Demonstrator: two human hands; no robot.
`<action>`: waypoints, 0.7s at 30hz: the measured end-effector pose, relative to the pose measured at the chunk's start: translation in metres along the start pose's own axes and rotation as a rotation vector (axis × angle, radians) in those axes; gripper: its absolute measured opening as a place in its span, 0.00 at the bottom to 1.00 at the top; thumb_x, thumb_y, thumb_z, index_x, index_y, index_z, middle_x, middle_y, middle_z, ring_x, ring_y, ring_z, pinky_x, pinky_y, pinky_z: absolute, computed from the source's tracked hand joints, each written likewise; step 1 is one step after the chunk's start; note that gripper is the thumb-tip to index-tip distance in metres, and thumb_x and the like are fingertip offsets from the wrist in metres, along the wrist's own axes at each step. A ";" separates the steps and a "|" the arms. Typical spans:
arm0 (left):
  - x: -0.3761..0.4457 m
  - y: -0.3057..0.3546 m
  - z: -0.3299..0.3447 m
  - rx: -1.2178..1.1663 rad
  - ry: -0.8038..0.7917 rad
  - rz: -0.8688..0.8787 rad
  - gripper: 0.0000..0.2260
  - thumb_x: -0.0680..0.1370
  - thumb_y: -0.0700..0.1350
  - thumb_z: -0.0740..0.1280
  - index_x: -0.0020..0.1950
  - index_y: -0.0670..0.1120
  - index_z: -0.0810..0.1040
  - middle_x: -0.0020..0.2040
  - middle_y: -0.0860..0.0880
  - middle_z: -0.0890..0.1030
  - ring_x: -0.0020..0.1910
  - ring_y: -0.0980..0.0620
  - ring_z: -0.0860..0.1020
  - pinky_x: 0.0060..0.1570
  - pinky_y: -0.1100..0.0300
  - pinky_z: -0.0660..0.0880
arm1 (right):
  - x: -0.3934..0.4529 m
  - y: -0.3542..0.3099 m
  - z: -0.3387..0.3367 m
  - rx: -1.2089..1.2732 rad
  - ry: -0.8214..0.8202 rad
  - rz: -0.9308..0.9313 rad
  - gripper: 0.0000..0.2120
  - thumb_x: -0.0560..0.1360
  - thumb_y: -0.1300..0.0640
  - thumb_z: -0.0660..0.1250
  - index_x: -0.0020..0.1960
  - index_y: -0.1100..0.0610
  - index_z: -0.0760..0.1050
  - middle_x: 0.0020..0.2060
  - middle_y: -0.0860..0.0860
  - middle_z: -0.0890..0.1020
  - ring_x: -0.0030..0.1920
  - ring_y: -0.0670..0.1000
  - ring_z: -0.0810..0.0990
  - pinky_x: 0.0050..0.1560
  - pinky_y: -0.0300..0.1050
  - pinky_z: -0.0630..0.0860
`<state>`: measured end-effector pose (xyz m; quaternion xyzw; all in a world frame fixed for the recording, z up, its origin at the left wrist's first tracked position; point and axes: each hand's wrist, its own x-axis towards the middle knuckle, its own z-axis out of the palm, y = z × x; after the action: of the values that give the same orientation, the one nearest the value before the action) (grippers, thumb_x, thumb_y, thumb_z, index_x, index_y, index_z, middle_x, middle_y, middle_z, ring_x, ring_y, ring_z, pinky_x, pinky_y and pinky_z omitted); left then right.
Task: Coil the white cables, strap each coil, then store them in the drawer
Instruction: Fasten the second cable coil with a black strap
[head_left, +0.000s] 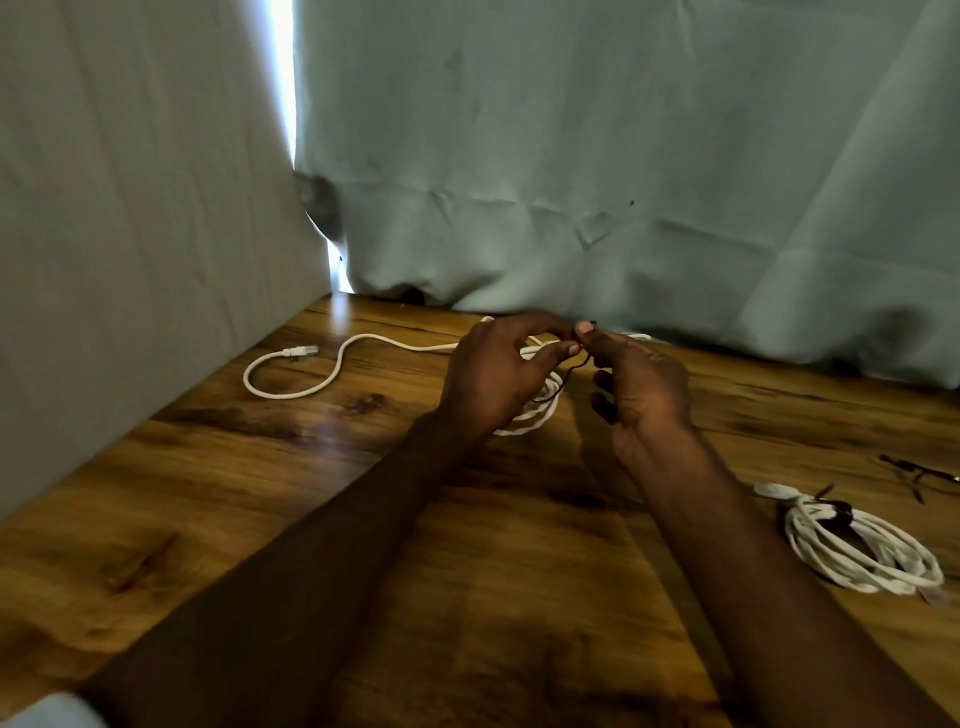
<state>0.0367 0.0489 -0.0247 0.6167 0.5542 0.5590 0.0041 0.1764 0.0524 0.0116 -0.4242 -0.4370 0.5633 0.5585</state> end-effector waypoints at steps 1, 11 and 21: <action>0.000 -0.001 0.001 -0.037 -0.007 -0.004 0.10 0.75 0.61 0.70 0.51 0.58 0.85 0.47 0.62 0.86 0.51 0.60 0.84 0.52 0.50 0.79 | 0.000 0.000 0.000 0.003 0.003 0.014 0.04 0.72 0.58 0.78 0.42 0.53 0.83 0.32 0.44 0.83 0.38 0.46 0.77 0.39 0.42 0.72; 0.000 -0.007 0.001 0.077 0.021 0.027 0.09 0.77 0.58 0.67 0.53 0.57 0.83 0.48 0.59 0.85 0.48 0.56 0.83 0.49 0.50 0.80 | 0.015 0.002 -0.009 -0.002 -0.002 -0.097 0.05 0.79 0.59 0.72 0.51 0.60 0.84 0.33 0.51 0.83 0.32 0.47 0.78 0.31 0.37 0.74; -0.001 -0.007 -0.002 0.173 0.013 0.077 0.10 0.78 0.58 0.66 0.54 0.57 0.82 0.46 0.55 0.85 0.46 0.52 0.83 0.43 0.51 0.78 | 0.019 0.009 -0.007 -0.383 -0.021 -0.428 0.09 0.76 0.57 0.73 0.38 0.47 0.85 0.34 0.49 0.87 0.40 0.51 0.87 0.53 0.59 0.84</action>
<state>0.0307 0.0494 -0.0289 0.6319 0.5764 0.5127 -0.0743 0.1807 0.0713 0.0013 -0.4142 -0.6208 0.3443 0.5696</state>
